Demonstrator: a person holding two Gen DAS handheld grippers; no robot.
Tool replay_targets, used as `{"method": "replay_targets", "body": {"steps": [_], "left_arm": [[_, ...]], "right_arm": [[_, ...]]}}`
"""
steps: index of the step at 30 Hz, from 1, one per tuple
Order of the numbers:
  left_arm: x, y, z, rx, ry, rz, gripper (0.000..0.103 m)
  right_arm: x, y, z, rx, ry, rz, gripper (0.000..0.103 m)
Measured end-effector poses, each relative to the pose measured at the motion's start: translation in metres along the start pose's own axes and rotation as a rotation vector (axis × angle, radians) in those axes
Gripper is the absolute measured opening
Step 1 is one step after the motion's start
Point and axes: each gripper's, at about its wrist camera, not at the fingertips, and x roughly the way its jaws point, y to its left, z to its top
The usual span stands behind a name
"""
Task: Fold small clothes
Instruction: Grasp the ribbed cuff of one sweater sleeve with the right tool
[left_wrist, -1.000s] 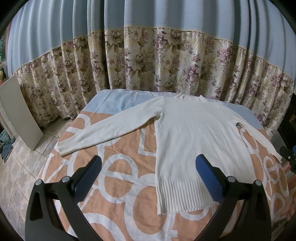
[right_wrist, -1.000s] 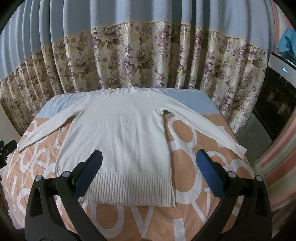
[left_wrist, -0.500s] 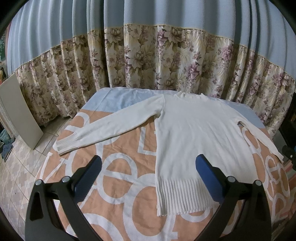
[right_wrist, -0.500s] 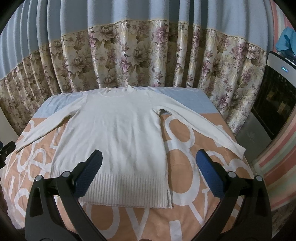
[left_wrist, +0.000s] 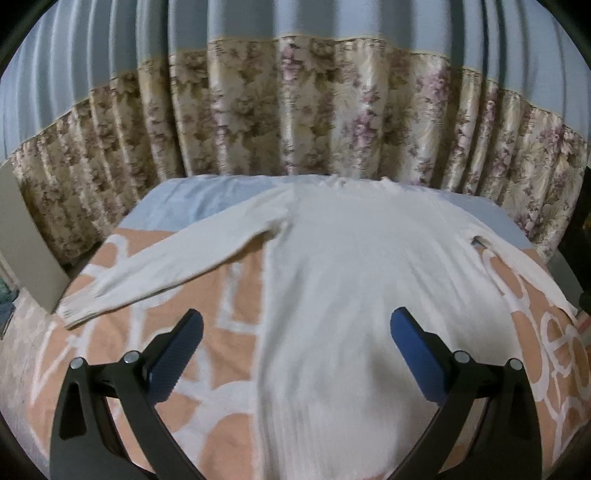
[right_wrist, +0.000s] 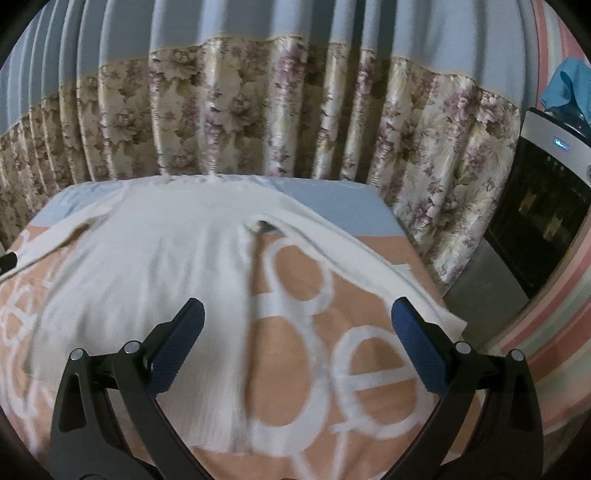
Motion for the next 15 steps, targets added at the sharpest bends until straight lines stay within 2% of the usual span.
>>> {"method": "replay_targets", "body": {"steps": [5, 10, 15], "left_arm": [[0.032, -0.061, 0.003, 0.052, 0.023, -0.047, 0.101], [0.064, -0.121, 0.000, 0.072, 0.087, -0.102, 0.101], [0.068, -0.162, -0.002, 0.148, 0.060, -0.130, 0.101]], "right_arm": [[0.036, -0.063, -0.003, 0.044, 0.028, -0.018, 0.099], [0.077, -0.138, -0.009, 0.101, 0.105, -0.060, 0.086], [0.098, -0.188, -0.017, 0.166, 0.143, -0.121, 0.080]]}}
